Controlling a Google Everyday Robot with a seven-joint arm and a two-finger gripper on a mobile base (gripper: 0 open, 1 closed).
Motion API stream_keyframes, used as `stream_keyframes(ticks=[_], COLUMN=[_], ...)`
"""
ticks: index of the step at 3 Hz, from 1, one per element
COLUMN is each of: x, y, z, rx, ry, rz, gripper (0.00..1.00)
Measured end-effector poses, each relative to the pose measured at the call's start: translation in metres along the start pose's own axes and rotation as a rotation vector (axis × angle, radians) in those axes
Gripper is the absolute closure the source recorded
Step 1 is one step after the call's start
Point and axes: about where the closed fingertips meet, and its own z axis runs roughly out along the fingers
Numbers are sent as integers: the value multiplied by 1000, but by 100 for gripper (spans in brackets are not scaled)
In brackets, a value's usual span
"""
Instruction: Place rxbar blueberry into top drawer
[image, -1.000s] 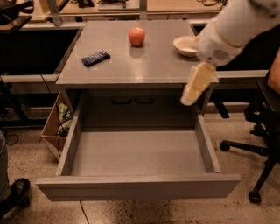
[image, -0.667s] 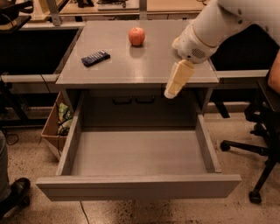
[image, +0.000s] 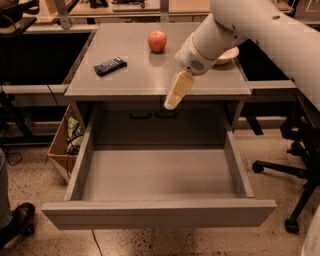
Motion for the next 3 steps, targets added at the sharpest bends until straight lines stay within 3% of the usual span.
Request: stream_keyframes(ticks=[1, 2, 3], x=[-8, -29, -65], y=[-10, -38, -71], z=[20, 55, 97], rx=[16, 39, 42], ry=[-56, -159, -276], rz=[9, 24, 43], gripper=[0, 0, 0])
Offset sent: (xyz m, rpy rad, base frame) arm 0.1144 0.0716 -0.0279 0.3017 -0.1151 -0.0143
